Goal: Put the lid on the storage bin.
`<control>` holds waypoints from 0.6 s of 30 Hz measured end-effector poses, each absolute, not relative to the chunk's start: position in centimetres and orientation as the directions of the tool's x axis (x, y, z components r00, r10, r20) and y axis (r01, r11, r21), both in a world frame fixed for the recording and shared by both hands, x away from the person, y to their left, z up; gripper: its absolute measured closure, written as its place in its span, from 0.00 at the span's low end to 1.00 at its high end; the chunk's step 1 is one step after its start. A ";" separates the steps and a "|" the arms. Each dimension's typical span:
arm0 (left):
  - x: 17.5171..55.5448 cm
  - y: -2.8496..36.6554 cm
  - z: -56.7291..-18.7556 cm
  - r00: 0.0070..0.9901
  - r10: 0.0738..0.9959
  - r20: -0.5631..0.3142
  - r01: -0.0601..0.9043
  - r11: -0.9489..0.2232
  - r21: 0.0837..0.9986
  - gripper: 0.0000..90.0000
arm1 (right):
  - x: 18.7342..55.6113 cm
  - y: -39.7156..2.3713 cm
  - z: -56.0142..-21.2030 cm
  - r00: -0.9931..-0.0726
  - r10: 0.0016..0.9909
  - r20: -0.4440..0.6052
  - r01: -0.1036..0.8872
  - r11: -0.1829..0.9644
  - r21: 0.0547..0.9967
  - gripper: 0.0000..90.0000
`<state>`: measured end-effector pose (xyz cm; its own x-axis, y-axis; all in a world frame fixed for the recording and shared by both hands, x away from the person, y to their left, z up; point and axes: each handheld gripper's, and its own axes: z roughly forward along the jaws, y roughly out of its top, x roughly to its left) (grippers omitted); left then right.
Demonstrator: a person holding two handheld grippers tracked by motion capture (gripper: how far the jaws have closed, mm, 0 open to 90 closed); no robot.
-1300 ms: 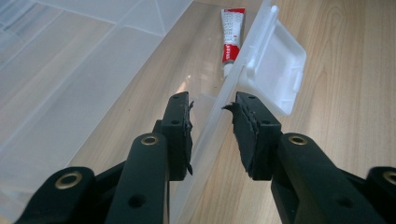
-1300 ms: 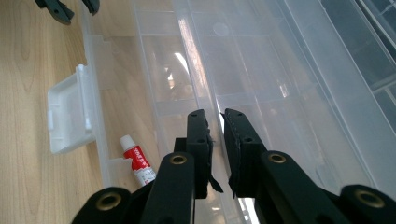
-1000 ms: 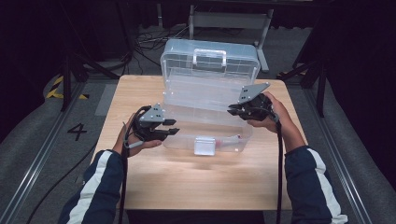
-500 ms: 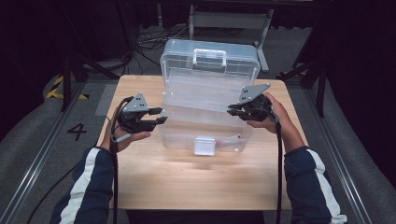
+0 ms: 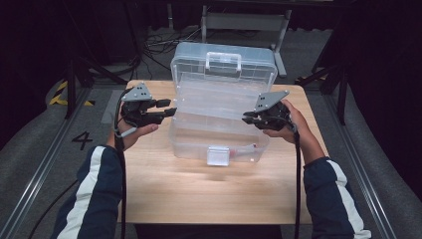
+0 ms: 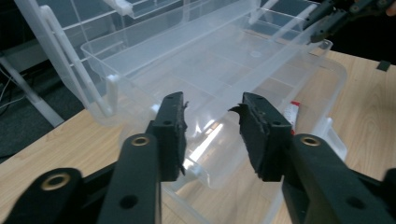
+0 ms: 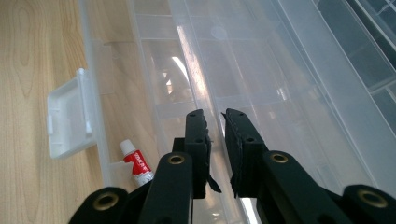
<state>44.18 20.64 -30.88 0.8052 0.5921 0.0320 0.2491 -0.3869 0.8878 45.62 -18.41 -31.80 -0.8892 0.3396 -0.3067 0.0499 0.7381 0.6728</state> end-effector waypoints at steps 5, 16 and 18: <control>45.3 20.7 -30.8 0.789 0.613 0.033 0.245 -0.364 0.899 0.78 | 45.5 -18.4 -31.8 -0.887 0.343 -0.308 0.051 0.738 0.673 0.89; 46.9 19.4 -30.3 0.739 0.666 0.098 0.213 -0.370 0.904 0.99 | 45.2 -18.4 -32.0 -0.892 0.338 -0.301 0.058 0.745 0.664 0.89; 47.2 19.1 -30.2 0.733 0.671 0.115 0.209 -0.382 0.900 1.00 | 45.1 -18.4 -32.1 -0.889 0.339 -0.307 0.054 0.745 0.665 0.88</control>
